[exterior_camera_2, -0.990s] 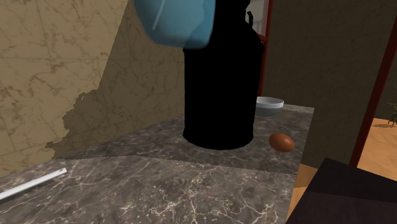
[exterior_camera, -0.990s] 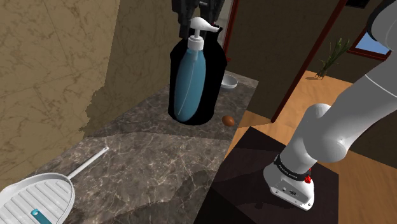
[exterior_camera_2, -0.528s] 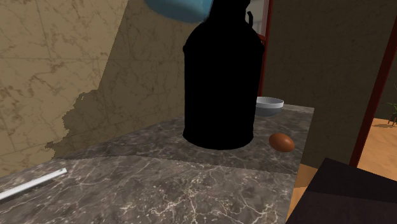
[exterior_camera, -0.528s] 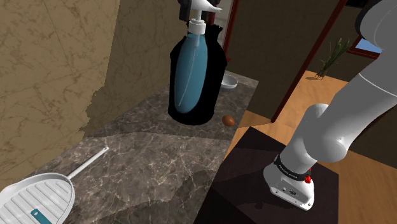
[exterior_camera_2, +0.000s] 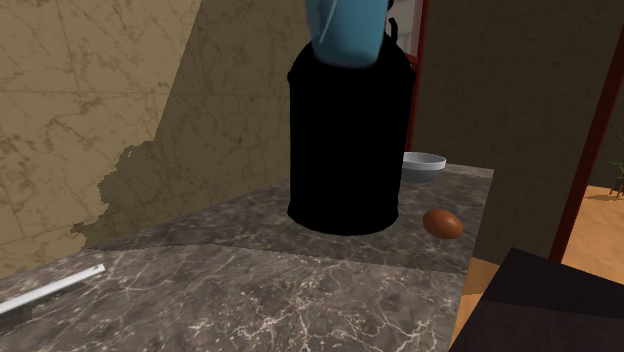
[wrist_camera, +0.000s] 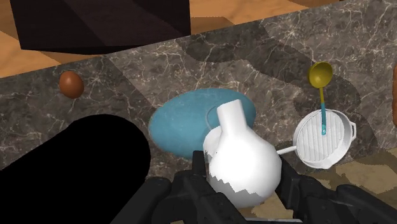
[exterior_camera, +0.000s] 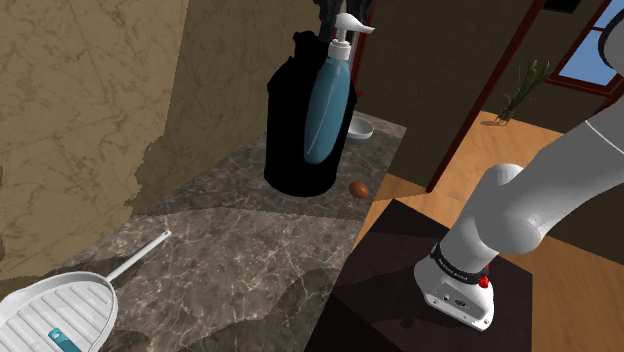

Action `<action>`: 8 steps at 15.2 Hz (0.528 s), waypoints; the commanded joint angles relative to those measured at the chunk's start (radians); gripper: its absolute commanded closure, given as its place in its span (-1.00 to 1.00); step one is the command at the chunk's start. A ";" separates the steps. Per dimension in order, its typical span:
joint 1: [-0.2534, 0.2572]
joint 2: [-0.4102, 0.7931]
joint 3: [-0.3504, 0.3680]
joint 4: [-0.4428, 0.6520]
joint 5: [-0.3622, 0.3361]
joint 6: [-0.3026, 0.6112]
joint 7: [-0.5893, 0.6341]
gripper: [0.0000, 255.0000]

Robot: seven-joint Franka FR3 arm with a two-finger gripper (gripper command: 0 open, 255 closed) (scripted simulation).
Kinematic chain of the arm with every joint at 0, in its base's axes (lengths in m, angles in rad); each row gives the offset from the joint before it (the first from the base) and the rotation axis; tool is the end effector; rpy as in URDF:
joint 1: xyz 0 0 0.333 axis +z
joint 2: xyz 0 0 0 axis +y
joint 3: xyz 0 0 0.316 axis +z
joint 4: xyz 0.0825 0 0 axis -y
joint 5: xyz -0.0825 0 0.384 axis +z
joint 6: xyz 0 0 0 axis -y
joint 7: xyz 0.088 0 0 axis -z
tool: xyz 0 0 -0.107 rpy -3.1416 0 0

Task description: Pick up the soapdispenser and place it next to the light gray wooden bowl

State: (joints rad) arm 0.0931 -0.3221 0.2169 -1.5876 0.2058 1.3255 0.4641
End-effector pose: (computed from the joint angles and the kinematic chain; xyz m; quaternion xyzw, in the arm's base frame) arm 0.3817 0.1742 0.7483 -0.9961 0.0538 0.0007 0.0698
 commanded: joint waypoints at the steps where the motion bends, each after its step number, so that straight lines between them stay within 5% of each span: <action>1: -0.015 -0.027 -0.039 -0.045 -0.005 0.009 -0.059 1.00; 8: -0.062 -0.096 -0.166 -0.170 -0.042 0.034 -0.244 1.00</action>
State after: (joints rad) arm 0.0383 -0.4101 0.0707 -1.7424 0.1706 1.3568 0.2496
